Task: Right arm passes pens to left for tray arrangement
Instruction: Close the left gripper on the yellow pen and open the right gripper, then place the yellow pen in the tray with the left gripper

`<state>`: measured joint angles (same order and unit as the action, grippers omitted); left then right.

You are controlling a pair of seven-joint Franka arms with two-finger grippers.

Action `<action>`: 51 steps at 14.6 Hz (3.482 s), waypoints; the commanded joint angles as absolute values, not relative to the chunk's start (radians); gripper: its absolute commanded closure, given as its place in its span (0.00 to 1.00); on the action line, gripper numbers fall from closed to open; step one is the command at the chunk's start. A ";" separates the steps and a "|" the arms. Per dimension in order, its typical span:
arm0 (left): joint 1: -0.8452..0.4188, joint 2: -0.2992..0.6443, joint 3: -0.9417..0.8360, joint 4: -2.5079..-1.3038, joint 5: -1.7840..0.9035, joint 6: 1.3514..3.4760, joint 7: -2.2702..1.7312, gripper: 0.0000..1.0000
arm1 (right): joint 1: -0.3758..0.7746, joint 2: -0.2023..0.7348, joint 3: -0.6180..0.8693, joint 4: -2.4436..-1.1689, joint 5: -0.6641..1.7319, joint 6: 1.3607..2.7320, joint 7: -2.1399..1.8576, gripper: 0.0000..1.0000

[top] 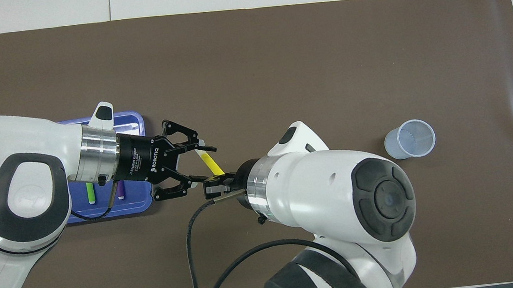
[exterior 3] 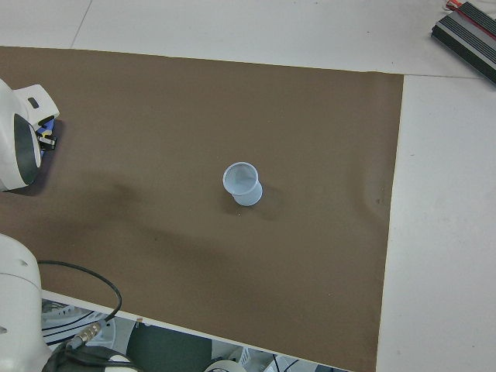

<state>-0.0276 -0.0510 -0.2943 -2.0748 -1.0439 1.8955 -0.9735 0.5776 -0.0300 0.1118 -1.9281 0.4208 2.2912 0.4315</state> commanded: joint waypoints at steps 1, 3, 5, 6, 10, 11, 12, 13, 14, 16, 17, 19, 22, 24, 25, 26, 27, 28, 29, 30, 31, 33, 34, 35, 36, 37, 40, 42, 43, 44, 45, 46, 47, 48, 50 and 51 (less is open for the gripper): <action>-0.041 -0.089 -0.287 -2.117 -1.071 1.924 -0.959 0.47 | 0.571 -0.035 0.115 -1.936 0.442 2.301 0.423 1.00; -0.041 -0.087 -0.287 -2.117 -1.072 1.925 -0.959 0.52 | 0.569 -0.035 0.115 -1.936 0.442 2.301 0.422 1.00; -0.044 -0.089 -0.287 -2.118 -1.074 1.942 -0.959 0.53 | 0.569 -0.035 0.115 -1.936 0.442 2.301 0.422 1.00; -0.044 -0.089 -0.287 -2.120 -1.075 1.944 -0.959 0.53 | 0.569 -0.035 0.115 -1.936 0.442 2.301 0.423 1.00; -0.057 -0.090 -0.287 -2.121 -1.083 1.954 -0.959 0.57 | 0.569 -0.035 0.115 -1.936 0.442 2.302 0.422 1.00; -0.057 -0.092 -0.287 -2.125 -1.083 1.954 -0.959 0.61 | 0.569 -0.035 0.114 -1.936 0.442 2.303 0.422 1.00; -0.057 -0.092 -0.287 -2.125 -1.085 1.956 -0.959 0.65 | 0.569 -0.035 0.114 -1.936 0.442 2.303 0.422 1.00; -0.057 -0.092 -0.287 -2.125 -1.085 1.957 -0.959 0.71 | 0.568 -0.035 0.115 -1.936 0.442 2.303 0.422 1.00; -0.058 -0.092 -0.287 -2.125 -1.085 1.959 -0.959 0.77 | 0.568 -0.035 0.115 -1.936 0.442 2.303 0.422 1.00; -0.058 -0.092 -0.287 -2.125 -1.085 1.967 -0.959 0.99 | 0.568 -0.035 0.114 -1.936 0.442 2.303 0.422 1.00; -0.058 -0.092 -0.287 -2.125 -1.085 1.967 -0.957 1.00 | 0.568 -0.035 0.114 -1.936 0.442 2.303 0.422 1.00; -0.058 -0.091 -0.285 -2.123 -1.085 1.973 -0.959 1.00 | 0.568 -0.035 0.114 -1.936 0.442 2.301 0.422 1.00; -0.058 -0.091 -0.285 -2.122 -1.085 1.983 -0.963 1.00 | 0.566 -0.035 0.114 -1.934 0.442 2.293 0.423 0.48; -0.057 -0.089 -0.285 -2.118 -1.085 1.983 -0.963 1.00 | 0.563 -0.043 0.112 -1.934 0.442 2.287 0.423 0.00; -0.057 -0.089 -0.285 -2.120 -1.085 1.986 -0.963 1.00 | 0.549 -0.048 0.112 -1.934 0.442 2.284 0.423 0.00; -0.055 -0.087 -0.284 -2.118 -1.085 1.991 -0.962 1.00 | 0.531 -0.051 0.112 -1.933 0.442 2.263 0.423 0.00; -0.049 -0.084 -0.284 -2.115 -1.085 2.008 -0.963 1.00 | 0.500 -0.054 0.110 -1.924 0.440 2.223 0.422 0.00; -0.045 -0.081 -0.284 -2.111 -1.083 2.017 -0.962 1.00 | 0.476 -0.063 0.110 -1.919 0.436 2.195 0.422 0.00; -0.043 -0.080 -0.282 -2.109 -1.078 2.023 -0.957 1.00 | 0.451 -0.074 0.107 -1.917 0.430 2.163 0.422 0.00; -0.043 -0.080 -0.281 -2.111 -1.072 2.039 -0.951 1.00 | 0.416 -0.093 0.104 -1.917 0.425 2.111 0.420 0.00; -0.038 -0.078 -0.279 -2.111 -1.065 2.058 -0.943 1.00 | 0.373 -0.100 0.104 -1.916 0.411 2.071 0.410 0.00; 0.013 -0.072 -0.279 -2.102 -0.979 2.065 -0.937 1.00 | 0.309 -0.115 0.103 -1.916 0.341 2.011 0.317 0.00; 0.034 -0.060 -0.279 -2.089 -0.906 2.057 -0.937 1.00 | 0.269 -0.121 0.103 -1.916 0.306 1.978 0.266 0.00; 0.049 -0.060 -0.281 -2.095 -0.837 2.062 -0.927 1.00 | 0.223 -0.126 0.101 -1.914 0.281 1.941 0.212 0.00; 0.076 -0.061 -0.281 -2.103 -0.792 2.062 -0.905 1.00 | 0.188 -0.130 0.100 -1.914 0.267 1.910 0.183 0.00; 0.122 -0.060 -0.281 -2.108 -0.760 2.054 -0.872 1.00 | 0.134 -0.130 0.100 -1.913 0.224 1.879 0.170 0.00; 0.227 -0.055 -0.281 -2.108 -0.640 2.034 -0.763 1.00 | 0.043 -0.132 0.101 -1.910 0.039 1.838 0.077 0.00; 0.287 -0.052 -0.281 -2.109 -0.545 1.990 -0.625 1.00 | -0.015 -0.129 0.101 -1.913 0.020 1.829 0.048 0.00; 0.316 -0.048 -0.281 -2.111 -0.511 1.976 -0.553 1.00 | -0.017 -0.115 0.100 -1.904 0.014 1.798 0.049 0.00; 0.342 -0.038 -0.281 -2.112 -0.462 1.962 -0.473 1.00 | -0.029 -0.094 0.103 -1.892 0.005 1.766 0.049 0.00; 0.363 -0.032 -0.281 -2.114 -0.406 1.953 -0.398 1.00 | -0.040 -0.051 0.098 -1.867 0.000 1.740 0.048 0.00; 0.380 -0.017 -0.281 -2.115 -0.347 1.950 -0.305 1.00 | -0.046 -0.020 0.091 -1.840 -0.014 1.733 0.043 0.00; 0.390 0.000 -0.281 -2.118 -0.290 1.953 -0.210 1.00 | -0.037 -0.015 0.059 -1.835 -0.040 1.744 0.041 0.00; 0.402 0.020 -0.281 -2.120 -0.232 1.962 -0.125 1.00 | -0.031 -0.014 0.051 -1.835 -0.049 1.752 0.037 0.00; 0.410 0.052 -0.281 -2.140 -0.129 2.005 0.032 1.00 | -0.009 -0.009 0.031 -1.836 -0.051 1.752 0.035 0.00; 0.410 0.061 -0.281 -2.157 -0.103 2.040 0.063 1.00 | 0.018 0.000 -0.004 -1.836 -0.051 1.741 0.034 0.00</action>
